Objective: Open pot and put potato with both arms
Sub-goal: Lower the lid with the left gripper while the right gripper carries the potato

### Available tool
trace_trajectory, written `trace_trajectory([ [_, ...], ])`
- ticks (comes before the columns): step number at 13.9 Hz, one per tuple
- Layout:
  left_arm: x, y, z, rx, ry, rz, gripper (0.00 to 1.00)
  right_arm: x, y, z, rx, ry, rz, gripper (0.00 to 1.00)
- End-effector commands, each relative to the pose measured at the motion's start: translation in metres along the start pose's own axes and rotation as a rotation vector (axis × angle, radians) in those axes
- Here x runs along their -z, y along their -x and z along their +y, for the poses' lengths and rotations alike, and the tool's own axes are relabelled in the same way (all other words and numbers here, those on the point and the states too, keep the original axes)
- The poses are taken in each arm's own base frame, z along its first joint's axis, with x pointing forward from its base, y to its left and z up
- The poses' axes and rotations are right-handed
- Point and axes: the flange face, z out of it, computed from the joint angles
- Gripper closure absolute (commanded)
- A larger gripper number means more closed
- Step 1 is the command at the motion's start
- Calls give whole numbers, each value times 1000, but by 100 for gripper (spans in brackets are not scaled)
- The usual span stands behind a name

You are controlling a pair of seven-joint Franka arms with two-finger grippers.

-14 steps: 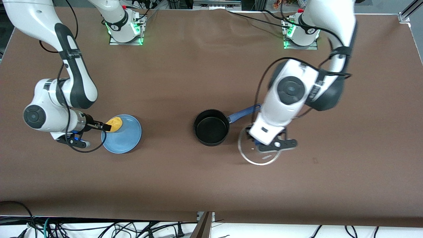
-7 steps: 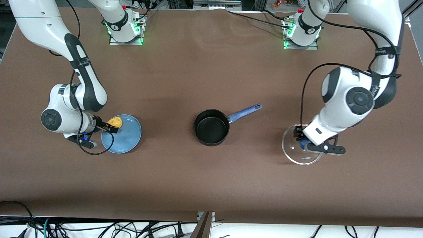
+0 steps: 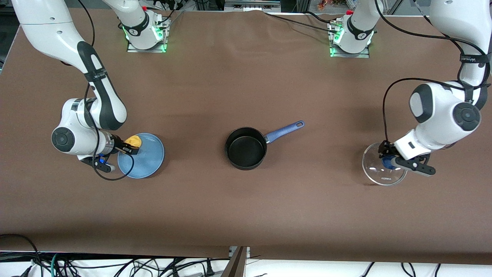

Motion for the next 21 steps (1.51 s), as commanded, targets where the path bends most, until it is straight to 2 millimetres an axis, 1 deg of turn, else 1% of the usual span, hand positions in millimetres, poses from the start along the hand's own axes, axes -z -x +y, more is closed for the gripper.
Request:
trace_trajectory([
  [1,-13,33,-39,-72,32,30,44,10,5,-11,4,-17,-4,58],
  [2,-25,42,-53,-75,41,33,44,24,7,-23,12,-26,-2,59],
  [3,-38,50,-63,-73,64,39,44,41,6,-35,3,-37,3,59],
  [4,-50,57,-70,-86,80,34,43,59,11,-57,9,-46,3,59],
  [5,-64,64,-75,-94,92,22,42,77,15,-75,13,-51,3,59],
  [6,-72,67,-78,-92,96,24,40,93,23,-97,14,-51,6,59],
  [7,-78,69,-79,-100,92,20,38,106,32,-119,12,-51,13,58],
  [8,-85,70,-80,-98,92,12,33,113,43,-141,23,-49,17,58],
  [9,-91,70,-79,-98,95,4,23,112,55,-161,32,-43,15,57],
  [10,-92,70,-79,-93,95,2,2,112,71,-186,36,-43,20,55],
  [11,-82,63,-80,-87,95,14,0,114,88,-211,22,-47,34,54],
  [12,-67,53,-76,-83,107,20,0,118,110,-242,9,-57,51,53],
  [13,-53,44,-71,-49,144,2,0,110,138,-278,15,-59,53,54],
  [14,-38,34,-69,-7,178,-31,0,106,162,-318,5,-89,67,54],
  [15,-20,23,-68,16,184,-66,0,105,175,-348,-43,-133,86,54],
  [16,5,12,-68,39,164,-99,0,104,194,-378,-68,-183,94,54],
  [17,26,2,-65,68,141,-128,0,101,202,-395,-69,-218,108,54],
  [18,46,-7,-55,89,131,-150,0,99,203,-403,-66,-248,120,53],
  [20,89,-21,-40,127,123,-173,0,90,224,-424,-31,-297,151,48],
  [21,109,-27,-31,155,109,-188,0,85,224,-426,-26,-297,155,31],
])
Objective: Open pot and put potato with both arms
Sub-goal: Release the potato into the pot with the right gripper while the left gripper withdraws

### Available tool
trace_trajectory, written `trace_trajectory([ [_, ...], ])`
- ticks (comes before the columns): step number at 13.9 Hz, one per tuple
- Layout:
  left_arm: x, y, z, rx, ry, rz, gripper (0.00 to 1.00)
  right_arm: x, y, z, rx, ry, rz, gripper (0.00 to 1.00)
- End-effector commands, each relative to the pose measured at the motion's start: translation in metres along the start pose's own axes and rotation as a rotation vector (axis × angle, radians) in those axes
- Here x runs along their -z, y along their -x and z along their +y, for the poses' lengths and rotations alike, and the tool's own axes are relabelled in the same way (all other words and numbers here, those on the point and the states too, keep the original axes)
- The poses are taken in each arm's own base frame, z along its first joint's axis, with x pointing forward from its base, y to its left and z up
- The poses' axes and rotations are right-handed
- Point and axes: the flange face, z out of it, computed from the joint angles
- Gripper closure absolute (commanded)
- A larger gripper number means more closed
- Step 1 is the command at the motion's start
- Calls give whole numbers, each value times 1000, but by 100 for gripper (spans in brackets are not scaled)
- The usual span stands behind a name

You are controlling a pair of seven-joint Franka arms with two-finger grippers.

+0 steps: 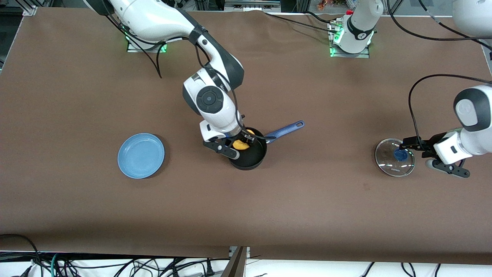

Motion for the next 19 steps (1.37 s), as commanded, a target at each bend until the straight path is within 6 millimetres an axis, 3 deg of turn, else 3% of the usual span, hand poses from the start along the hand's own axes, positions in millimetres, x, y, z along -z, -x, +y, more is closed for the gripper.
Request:
trace_trajectory([
  [1,54,-5,37,83,-52,-39,0,-3,-5,-8,2,-31,11,3],
  [4,115,10,95,134,-120,-53,0,3,-13,-1,9,3,19,0],
  [6,146,27,113,152,-137,-55,0,20,-24,7,-11,32,2,0],
  [9,177,53,120,165,-118,-59,0,80,-67,34,-43,32,17,0],
  [10,186,60,119,171,-120,-53,0,98,-90,54,-46,53,7,0],
  [13,183,59,115,168,-118,-59,0,155,-123,101,90,115,-30,0],
  [15,181,56,113,167,-110,-55,0,189,-134,139,158,145,-55,0],
  [19,189,48,115,161,-119,-57,0,265,-137,239,308,195,-75,0],
])
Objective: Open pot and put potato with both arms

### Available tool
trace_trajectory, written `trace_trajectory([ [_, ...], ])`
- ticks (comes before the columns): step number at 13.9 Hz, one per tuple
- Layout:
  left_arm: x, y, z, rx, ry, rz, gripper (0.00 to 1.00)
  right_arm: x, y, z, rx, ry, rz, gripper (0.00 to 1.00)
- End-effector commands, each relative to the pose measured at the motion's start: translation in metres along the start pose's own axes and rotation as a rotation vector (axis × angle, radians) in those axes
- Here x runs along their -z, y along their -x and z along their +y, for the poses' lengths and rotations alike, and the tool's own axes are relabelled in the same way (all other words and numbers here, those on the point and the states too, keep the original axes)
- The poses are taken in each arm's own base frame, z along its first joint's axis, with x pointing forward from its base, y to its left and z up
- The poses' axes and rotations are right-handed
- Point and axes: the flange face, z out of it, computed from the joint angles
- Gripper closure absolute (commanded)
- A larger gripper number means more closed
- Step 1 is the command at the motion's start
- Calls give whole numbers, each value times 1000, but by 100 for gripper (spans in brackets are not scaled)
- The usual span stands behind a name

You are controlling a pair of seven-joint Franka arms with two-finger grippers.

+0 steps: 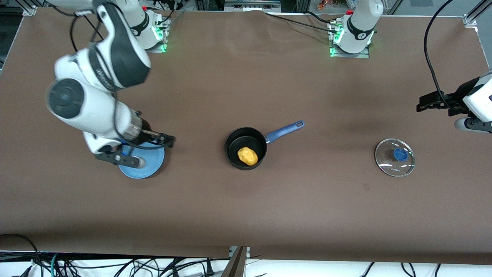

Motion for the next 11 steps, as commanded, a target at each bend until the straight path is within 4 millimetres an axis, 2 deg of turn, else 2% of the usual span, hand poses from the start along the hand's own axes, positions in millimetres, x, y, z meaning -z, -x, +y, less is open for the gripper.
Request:
trace_trajectory([
  [1,7,-3,-1,4,-25,-10,0,34,37,70,89,12,-51,0],
  [2,6,-4,3,-2,-27,-14,0,48,40,91,98,1,-72,0],
  [4,6,-5,10,-12,-33,-15,0,75,56,116,131,0,-84,0],
  [8,7,-5,12,6,-20,-12,0,102,84,169,166,-13,-70,0],
  [11,7,-5,12,63,-17,-11,0,117,94,183,222,12,-54,0],
])
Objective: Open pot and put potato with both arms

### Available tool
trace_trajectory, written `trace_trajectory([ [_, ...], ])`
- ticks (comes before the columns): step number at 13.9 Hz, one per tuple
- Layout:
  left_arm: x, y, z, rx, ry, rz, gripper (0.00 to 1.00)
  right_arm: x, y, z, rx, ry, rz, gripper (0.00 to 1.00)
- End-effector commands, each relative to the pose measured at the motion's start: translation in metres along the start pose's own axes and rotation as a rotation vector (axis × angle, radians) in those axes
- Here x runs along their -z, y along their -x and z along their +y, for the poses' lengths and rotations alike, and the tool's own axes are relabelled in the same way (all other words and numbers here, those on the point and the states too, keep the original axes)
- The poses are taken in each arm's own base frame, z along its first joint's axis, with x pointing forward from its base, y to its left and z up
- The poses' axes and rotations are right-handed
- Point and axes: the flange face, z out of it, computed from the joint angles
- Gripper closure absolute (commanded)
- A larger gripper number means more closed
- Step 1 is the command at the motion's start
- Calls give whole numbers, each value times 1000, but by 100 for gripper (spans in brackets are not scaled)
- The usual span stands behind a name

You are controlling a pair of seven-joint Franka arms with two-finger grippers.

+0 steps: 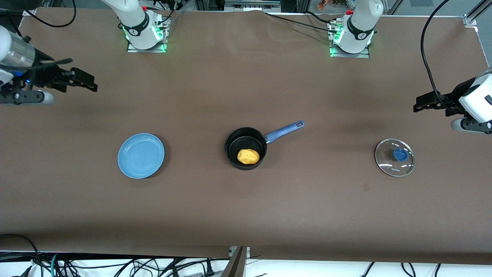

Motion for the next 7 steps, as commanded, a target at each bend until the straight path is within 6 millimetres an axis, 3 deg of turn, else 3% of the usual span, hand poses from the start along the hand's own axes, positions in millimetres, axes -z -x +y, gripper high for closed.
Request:
trace_trajectory([
  [1,7,-2,2,32,-20,-3,0,7,16,5,36,36,4,0],
  [7,7,-2,2,31,-26,-3,0,18,8,8,66,89,38,0],
])
